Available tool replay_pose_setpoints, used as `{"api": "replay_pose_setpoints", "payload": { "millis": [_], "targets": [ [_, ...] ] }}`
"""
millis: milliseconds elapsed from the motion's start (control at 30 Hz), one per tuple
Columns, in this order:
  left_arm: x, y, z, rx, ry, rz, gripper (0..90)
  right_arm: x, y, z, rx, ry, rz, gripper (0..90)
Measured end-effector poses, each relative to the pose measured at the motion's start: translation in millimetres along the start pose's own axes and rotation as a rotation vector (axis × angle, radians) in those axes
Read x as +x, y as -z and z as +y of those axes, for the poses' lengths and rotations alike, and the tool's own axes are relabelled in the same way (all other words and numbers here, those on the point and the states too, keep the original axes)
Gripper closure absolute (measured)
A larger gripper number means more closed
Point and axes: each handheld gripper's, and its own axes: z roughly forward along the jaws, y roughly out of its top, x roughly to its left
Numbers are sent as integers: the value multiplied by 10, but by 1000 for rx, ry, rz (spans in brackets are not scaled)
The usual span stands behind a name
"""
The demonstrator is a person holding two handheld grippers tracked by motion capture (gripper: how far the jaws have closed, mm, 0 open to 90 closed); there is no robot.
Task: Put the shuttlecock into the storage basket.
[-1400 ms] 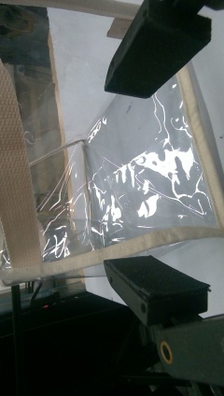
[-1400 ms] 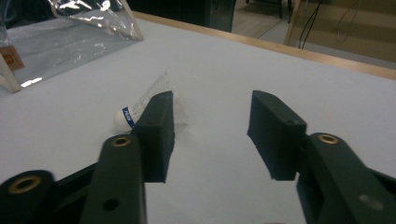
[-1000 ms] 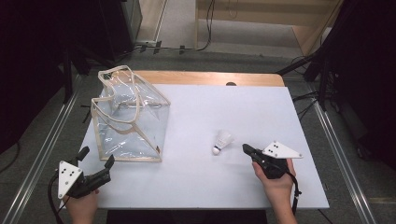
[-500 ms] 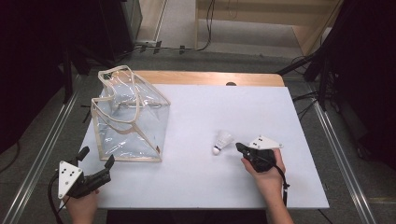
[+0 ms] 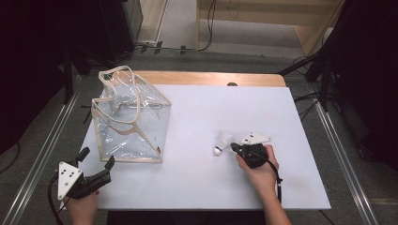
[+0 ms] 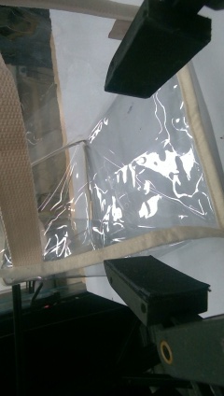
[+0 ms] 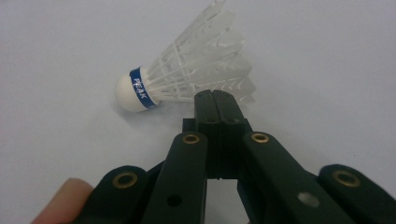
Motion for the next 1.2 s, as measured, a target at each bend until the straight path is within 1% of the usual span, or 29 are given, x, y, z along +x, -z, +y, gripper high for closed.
{"api": "replay_pose_setpoints", "payload": {
  "millis": [267, 500, 667, 867, 1000, 1033, 1067, 1200],
  "targets": [
    [-2, 0, 0, 0, -1, 0, 137, 3, -84, 55, 12, 7, 2, 875],
    [0, -1, -1, -1, -1, -1, 137, 40, -159, 166, 13, 24, 13, 876],
    [-1, 0, -1, -3, 1, 0, 137, 81, -221, 252, 14, 40, 25, 875],
    [0, 0, -1, -8, 6, -2, 137, 133, -294, 332, 13, 48, 43, 876],
    [1, 1, -1, -7, 2, -2, 137, 171, -331, 373, 14, 43, 57, 875],
    [1, 1, -1, -7, 2, -2, 137, 173, -343, 382, 9, 48, 61, 875],
    [1, 1, -1, -8, 4, -2, 137, 185, -349, 391, 10, 41, 63, 875],
    [1, 1, -1, -8, 4, -3, 137, 218, -375, 427, 13, 47, 76, 875]
  ]
}}
